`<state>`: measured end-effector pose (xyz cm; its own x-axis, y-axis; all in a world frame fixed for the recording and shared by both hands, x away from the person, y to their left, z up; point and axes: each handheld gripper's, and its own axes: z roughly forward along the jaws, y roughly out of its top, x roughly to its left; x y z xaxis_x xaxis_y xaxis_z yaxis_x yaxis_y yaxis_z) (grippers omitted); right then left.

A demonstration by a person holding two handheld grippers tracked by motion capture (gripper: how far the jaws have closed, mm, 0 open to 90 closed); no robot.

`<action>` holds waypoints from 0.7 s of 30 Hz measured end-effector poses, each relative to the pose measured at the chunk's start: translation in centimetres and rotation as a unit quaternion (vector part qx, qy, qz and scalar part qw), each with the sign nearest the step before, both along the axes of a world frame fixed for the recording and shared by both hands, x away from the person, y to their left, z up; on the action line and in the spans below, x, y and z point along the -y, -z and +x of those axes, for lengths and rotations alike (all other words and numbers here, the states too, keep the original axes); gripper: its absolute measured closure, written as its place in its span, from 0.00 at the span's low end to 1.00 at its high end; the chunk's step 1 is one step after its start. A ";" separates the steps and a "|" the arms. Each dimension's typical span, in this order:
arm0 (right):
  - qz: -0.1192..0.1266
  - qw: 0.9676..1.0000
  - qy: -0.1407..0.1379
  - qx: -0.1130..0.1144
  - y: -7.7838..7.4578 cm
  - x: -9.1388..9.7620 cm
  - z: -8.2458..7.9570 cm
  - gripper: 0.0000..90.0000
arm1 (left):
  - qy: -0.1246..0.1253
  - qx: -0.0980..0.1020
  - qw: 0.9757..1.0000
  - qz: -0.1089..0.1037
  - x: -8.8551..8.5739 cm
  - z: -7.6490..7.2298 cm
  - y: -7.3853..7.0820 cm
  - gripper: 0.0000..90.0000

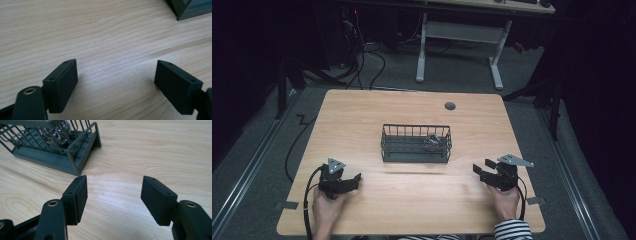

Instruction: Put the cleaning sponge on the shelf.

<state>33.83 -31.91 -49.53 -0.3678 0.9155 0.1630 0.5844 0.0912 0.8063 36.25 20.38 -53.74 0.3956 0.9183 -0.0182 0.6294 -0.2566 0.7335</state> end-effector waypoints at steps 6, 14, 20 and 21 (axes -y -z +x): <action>-0.014 1.000 0.006 -0.010 1.0 0.0 0.1 0.43 | 0.000 0.000 1.000 0.000 0.0 0.0 0.0 0.21; -0.037 0.999 0.014 -0.017 2.1 0.0 0.1 0.42 | 0.000 0.000 1.000 0.000 0.0 0.0 0.0 0.21; -0.043 0.999 0.014 -0.019 2.5 -0.1 0.0 0.42 | 0.000 0.000 1.000 0.000 0.0 0.0 0.0 0.21; -0.043 0.999 0.015 -0.021 2.5 -0.1 0.0 0.42 | 0.000 0.000 1.000 0.000 0.0 0.0 0.0 0.21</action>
